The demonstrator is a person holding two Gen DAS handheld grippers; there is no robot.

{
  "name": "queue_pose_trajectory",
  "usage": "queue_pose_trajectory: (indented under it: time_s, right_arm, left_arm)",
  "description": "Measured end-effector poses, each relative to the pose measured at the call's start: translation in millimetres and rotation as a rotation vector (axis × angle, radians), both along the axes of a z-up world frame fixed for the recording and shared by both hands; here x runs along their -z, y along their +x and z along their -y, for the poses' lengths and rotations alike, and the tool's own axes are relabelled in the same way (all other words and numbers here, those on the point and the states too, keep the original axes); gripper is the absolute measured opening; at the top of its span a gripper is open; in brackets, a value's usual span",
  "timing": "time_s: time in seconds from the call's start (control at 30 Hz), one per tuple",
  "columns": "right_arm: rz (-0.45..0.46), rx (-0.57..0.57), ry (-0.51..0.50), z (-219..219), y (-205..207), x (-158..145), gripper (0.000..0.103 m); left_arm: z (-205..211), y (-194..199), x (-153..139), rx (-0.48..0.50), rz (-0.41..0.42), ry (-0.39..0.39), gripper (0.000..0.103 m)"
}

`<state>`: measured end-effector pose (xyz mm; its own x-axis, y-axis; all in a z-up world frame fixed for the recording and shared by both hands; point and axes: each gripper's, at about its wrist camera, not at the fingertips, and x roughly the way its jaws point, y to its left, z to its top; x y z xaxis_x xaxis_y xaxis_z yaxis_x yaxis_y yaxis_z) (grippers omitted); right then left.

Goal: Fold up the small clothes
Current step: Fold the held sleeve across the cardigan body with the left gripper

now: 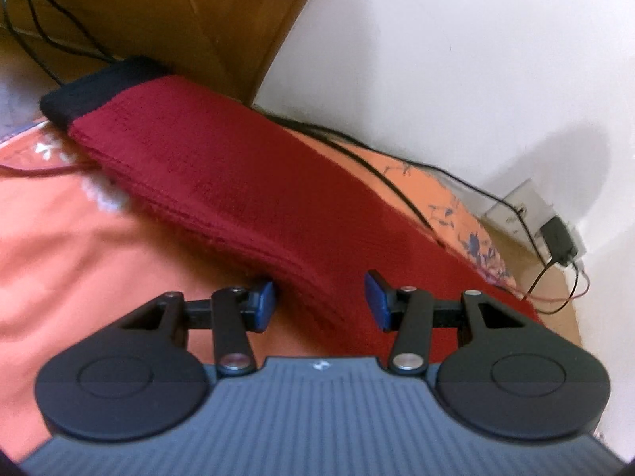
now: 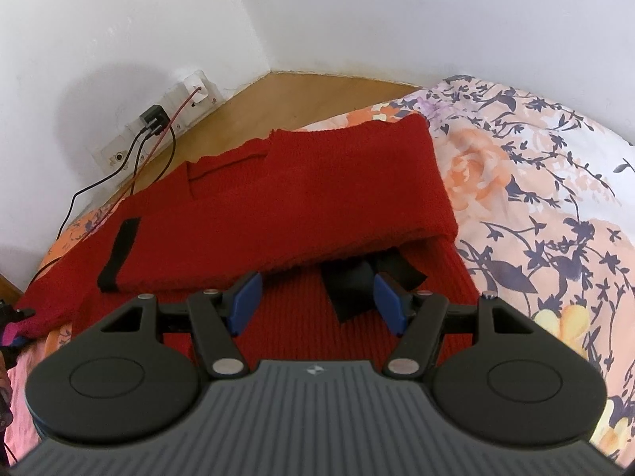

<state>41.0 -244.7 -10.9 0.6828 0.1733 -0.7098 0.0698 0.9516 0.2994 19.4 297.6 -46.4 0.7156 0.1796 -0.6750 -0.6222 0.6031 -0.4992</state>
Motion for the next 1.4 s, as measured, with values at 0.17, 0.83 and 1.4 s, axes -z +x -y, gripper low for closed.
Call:
queue_pose_trajectory:
  time_s: [0.17,0.83,1.4]
  right_arm:
    - [0.006,0.003,0.009,0,-4,4,0.07]
    - [0.05,-0.009,0.012,3,-8,-3,0.07]
    - [0.065,0.024,0.021,27,-14,-6,0.07]
  left_arm:
    - [-3,-2,6,0.003,0.052,-0.002,0.043]
    - [53,-3,-69,0.163,0.257,0.176,0.014]
    - [159,47,-98,0.433,0.356,0.208,0.014]
